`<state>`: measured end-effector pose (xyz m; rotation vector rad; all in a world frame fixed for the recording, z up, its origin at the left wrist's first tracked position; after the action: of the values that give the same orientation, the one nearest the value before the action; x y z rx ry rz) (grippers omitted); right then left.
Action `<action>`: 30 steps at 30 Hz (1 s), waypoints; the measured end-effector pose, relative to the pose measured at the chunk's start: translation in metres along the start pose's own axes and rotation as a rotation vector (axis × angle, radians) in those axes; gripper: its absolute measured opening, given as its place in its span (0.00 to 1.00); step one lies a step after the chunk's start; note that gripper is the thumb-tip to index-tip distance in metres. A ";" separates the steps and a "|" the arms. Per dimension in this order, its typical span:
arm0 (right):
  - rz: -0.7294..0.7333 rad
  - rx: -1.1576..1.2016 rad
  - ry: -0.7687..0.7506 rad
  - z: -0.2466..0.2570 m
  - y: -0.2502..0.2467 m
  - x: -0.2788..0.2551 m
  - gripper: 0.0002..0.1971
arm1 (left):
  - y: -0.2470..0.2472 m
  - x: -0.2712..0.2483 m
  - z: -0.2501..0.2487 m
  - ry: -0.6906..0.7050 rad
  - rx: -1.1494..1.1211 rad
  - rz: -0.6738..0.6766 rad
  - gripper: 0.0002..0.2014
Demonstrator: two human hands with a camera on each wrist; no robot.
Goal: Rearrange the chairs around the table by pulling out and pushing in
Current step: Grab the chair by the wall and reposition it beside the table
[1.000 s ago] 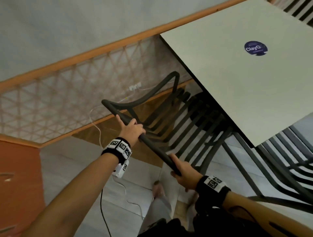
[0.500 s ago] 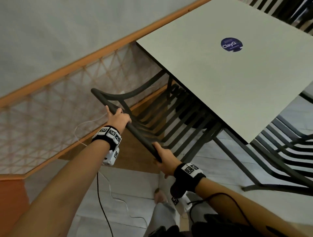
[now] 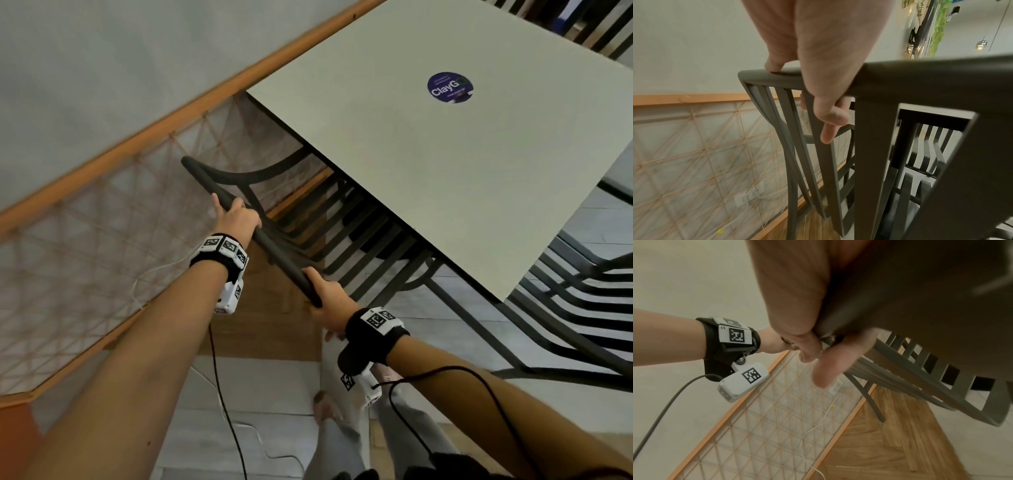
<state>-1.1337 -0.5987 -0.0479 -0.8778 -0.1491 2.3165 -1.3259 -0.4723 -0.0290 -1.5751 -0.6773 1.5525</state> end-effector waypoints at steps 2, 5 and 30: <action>-0.024 -0.014 -0.029 -0.003 0.001 0.004 0.27 | 0.003 0.003 0.000 -0.010 0.001 -0.013 0.10; -0.062 -0.027 -0.056 -0.006 0.003 0.003 0.25 | 0.006 0.003 0.002 0.000 -0.013 -0.047 0.08; 0.383 -0.859 0.200 -0.192 -0.069 0.037 0.06 | 0.081 -0.076 -0.125 -0.099 -0.138 -0.118 0.14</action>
<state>-0.9977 -0.5441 -0.1942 -1.6616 -1.0186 2.4856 -1.2242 -0.5996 -0.0645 -1.5358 -0.9332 1.5310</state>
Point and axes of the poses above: each hand's wrist, its own x-axis towards the middle knuckle, its own y-axis out of the palm, z = x × y, the point moved 1 cm from there along x, towards the middle knuckle, and after that the axes turned 14 degrees about z, right-handed, at the moved point
